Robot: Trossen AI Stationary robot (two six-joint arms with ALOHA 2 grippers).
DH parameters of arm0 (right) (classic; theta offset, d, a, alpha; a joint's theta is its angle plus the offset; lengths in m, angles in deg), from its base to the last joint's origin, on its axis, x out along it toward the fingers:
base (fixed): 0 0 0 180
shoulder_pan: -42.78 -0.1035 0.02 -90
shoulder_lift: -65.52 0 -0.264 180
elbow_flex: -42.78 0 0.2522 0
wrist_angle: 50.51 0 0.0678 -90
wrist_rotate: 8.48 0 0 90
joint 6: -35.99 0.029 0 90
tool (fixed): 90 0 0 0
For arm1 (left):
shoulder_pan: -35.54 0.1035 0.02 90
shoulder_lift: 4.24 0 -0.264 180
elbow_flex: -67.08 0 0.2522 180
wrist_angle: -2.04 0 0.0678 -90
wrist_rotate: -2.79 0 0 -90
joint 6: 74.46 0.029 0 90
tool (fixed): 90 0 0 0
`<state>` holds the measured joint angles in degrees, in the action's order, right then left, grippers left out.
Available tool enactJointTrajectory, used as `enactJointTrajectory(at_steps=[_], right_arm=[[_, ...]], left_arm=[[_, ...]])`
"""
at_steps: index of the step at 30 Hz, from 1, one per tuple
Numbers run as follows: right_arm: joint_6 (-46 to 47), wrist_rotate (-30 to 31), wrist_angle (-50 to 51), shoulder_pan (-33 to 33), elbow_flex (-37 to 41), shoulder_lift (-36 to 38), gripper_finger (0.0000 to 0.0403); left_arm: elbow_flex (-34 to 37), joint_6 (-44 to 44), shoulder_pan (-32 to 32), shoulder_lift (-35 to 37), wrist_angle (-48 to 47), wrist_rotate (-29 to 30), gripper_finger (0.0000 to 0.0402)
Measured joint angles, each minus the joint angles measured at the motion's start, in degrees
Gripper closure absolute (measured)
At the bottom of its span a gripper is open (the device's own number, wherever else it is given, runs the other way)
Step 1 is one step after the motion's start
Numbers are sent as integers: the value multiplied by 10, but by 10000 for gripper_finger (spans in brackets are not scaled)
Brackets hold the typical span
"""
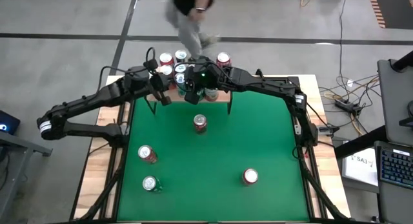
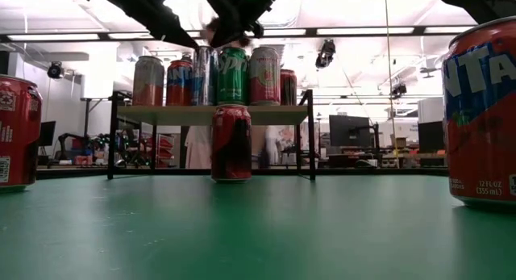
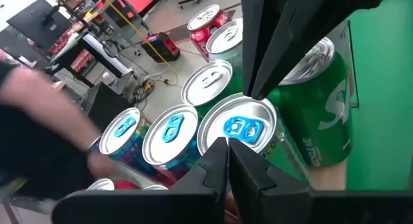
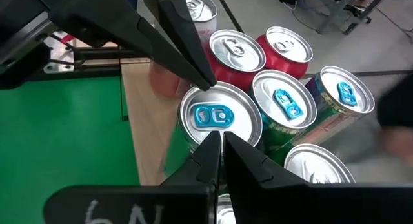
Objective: Place canned beverage on shelf
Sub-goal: Put the red can on the shelf
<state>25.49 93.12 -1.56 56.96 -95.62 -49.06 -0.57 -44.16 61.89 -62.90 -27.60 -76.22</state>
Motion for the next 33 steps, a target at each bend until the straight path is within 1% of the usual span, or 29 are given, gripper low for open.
enactJointTrajectory(at_steps=[12,18,27,33], right_arm=[[-8,4,-1,2,0,0,390],[-9,5,-1,6,0,0,390],[-20,5,-8,13,-2,0,390],[-15,5,-11,1,-4,10,390]], left_arm=[[0,-44,-9,16,-16,-1,402],[0,-45,-23,17,-16,-1,402],[-2,-56,-24,17,-17,1,402],[-5,-75,-24,46,-15,3,402]])
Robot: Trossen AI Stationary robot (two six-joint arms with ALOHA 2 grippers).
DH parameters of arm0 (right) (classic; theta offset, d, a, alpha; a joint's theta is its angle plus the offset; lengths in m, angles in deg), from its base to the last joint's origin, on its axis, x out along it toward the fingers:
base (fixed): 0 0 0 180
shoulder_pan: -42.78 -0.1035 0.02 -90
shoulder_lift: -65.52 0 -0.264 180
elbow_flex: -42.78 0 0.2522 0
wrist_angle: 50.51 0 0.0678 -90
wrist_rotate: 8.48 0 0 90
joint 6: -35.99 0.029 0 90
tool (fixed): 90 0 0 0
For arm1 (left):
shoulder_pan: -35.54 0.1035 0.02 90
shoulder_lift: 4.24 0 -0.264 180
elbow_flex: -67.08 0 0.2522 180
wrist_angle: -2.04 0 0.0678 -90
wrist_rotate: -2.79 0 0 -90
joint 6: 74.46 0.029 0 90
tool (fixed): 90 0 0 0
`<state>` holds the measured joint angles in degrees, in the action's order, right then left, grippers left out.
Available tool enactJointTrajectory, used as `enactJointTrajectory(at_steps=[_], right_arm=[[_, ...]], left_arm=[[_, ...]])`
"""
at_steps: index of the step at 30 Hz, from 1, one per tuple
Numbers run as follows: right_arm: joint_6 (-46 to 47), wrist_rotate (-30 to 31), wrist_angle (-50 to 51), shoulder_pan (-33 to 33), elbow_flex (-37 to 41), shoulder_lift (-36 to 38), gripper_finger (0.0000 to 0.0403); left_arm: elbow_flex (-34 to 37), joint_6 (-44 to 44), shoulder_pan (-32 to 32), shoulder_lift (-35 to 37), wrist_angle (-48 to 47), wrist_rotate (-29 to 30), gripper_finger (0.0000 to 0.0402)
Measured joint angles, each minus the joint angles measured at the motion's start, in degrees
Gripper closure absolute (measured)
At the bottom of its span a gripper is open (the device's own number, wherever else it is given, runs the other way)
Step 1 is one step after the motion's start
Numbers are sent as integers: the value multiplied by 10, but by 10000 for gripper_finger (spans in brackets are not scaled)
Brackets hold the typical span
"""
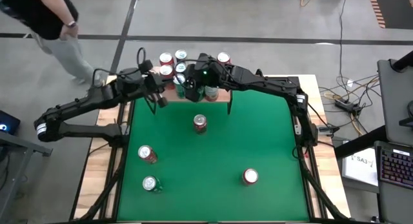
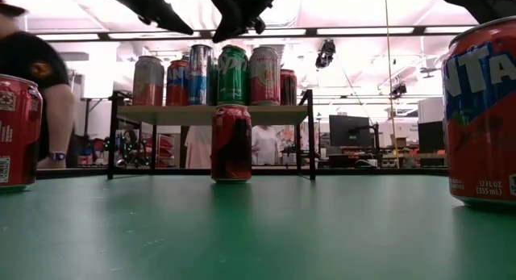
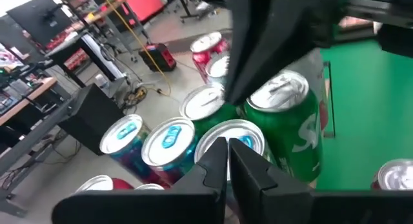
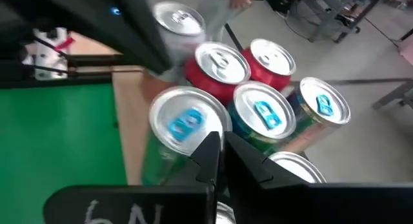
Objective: Place canned beverage on shelf
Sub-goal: Put the red can on the shelf
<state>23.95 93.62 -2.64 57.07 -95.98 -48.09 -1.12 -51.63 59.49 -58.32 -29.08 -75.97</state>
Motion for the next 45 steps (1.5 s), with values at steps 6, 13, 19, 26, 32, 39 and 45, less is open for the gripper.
enactJointTrajectory(at_steps=[6,13,19,26,32,39,45], right_arm=[[0,-7,-4,-25,-1,4,390],[2,-12,14,-47,4,2,390],[0,-23,16,-51,4,2,390],[63,-20,32,-51,9,-11,390],[60,-20,28,-56,13,-12,390],[38,-15,51,-45,6,-9,390],[31,-15,74,-35,6,-8,390]], left_arm=[[36,-32,-14,59,11,-30,402],[108,-51,-55,115,79,-49,402],[149,-24,-66,129,134,-64,402],[173,-47,-67,121,145,-70,402],[195,-36,-68,121,178,-78,402],[162,47,-65,115,175,-22,402],[144,103,-39,77,179,17,402]])
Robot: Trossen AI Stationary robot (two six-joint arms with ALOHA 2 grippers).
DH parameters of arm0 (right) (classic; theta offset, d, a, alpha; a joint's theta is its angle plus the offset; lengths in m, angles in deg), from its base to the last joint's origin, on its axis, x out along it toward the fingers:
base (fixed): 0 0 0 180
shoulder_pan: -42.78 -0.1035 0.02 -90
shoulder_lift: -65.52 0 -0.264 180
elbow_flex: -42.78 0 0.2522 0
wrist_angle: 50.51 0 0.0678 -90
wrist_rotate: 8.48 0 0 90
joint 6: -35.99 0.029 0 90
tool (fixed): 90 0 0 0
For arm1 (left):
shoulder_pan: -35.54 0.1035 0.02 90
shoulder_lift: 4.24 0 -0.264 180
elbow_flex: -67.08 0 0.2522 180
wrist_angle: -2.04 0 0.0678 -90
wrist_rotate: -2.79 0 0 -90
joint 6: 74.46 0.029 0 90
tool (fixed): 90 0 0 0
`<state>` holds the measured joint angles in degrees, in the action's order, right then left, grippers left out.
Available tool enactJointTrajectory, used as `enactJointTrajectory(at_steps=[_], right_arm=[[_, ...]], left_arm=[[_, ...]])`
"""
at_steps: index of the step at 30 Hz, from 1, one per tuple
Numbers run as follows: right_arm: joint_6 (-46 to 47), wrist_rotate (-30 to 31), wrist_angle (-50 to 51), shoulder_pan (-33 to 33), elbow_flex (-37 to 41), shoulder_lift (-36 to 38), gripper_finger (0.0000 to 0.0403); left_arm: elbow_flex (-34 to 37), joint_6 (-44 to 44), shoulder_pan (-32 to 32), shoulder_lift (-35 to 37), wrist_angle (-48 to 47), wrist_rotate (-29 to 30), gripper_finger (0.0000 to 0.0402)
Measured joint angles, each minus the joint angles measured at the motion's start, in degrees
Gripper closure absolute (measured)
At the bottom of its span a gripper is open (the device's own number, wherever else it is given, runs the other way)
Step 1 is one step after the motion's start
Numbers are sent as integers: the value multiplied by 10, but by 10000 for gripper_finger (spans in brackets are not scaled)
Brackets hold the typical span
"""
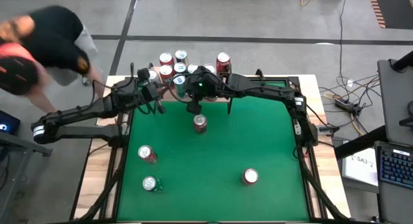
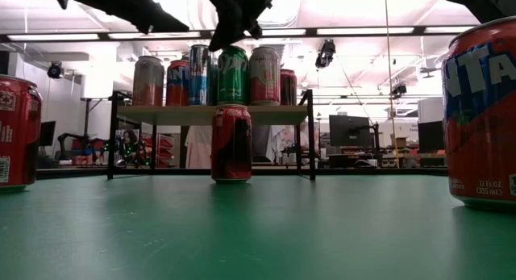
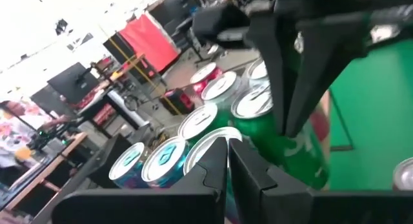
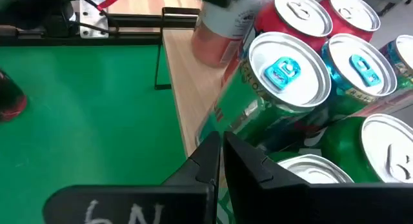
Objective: Place canned beverage on shelf
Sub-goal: Put the red can on the shelf
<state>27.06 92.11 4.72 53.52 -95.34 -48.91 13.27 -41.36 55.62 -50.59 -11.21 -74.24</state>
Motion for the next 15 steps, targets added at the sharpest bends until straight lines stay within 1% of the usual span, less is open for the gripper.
enactJointTrajectory(at_steps=[8,15], right_arm=[[-17,-1,-24,1,0,1,390],[-32,-1,-41,1,0,1,390]], left_arm=[[-37,8,23,-59,-6,1,402],[-53,0,23,-81,-24,2,402]])
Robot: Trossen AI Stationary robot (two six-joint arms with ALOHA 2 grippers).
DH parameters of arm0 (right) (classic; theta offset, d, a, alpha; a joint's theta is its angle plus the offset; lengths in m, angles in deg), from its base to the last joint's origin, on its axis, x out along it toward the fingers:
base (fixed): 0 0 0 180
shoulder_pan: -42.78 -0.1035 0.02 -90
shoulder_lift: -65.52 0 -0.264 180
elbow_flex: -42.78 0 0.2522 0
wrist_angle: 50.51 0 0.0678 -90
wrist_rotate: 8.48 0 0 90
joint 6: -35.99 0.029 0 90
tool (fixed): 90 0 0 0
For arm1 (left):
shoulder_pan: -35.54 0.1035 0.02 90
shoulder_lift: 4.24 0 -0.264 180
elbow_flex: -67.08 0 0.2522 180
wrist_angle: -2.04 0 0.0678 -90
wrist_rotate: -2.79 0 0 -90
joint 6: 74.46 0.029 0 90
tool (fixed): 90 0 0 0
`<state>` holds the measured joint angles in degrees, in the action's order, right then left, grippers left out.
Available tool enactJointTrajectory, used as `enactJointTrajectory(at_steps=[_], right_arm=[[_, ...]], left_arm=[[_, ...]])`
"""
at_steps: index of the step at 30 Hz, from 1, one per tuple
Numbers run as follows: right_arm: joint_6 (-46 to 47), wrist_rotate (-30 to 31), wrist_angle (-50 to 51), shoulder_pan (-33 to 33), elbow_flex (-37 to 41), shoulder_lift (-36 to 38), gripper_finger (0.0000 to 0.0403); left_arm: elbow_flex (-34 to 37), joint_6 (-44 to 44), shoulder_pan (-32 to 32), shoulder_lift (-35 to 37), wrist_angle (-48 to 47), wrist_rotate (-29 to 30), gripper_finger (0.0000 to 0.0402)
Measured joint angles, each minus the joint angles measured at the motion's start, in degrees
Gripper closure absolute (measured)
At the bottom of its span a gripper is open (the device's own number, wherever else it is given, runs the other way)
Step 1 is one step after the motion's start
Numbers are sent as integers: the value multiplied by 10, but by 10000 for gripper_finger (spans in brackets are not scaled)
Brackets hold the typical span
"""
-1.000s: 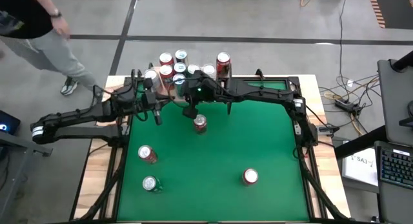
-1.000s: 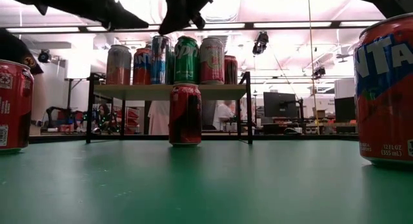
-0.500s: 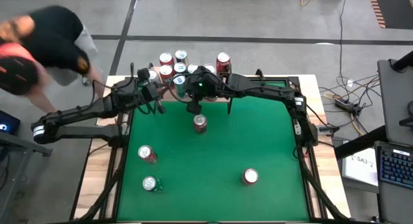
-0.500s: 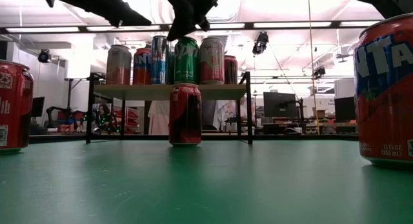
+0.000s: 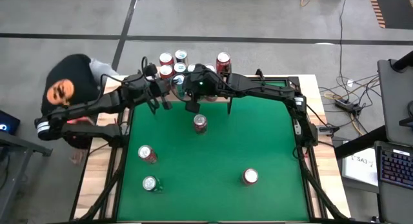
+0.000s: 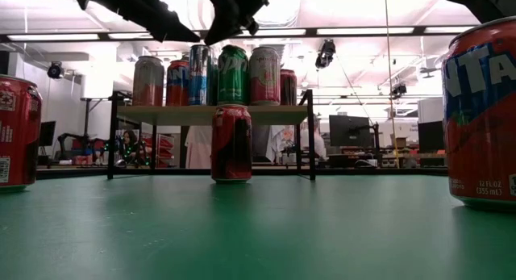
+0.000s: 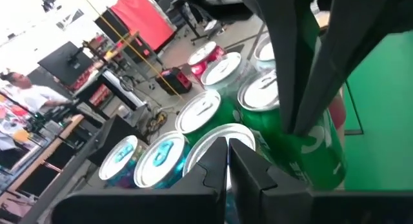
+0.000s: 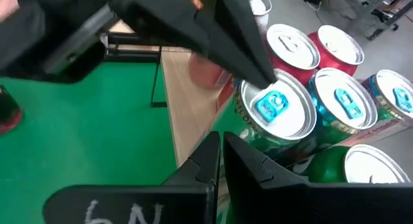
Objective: Place canned beverage on shelf
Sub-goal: Put the red can on the shelf
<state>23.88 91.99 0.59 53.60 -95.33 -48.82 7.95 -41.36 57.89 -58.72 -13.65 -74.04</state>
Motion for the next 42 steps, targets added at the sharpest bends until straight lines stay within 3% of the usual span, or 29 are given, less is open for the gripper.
enactJointTrajectory(at_steps=[17,42], right_arm=[[10,1,-23,14,4,-10,390],[6,3,-21,23,3,-10,390]], left_arm=[[0,-27,0,-6,-11,26,402],[1,-89,-2,-5,-7,-4,402]])
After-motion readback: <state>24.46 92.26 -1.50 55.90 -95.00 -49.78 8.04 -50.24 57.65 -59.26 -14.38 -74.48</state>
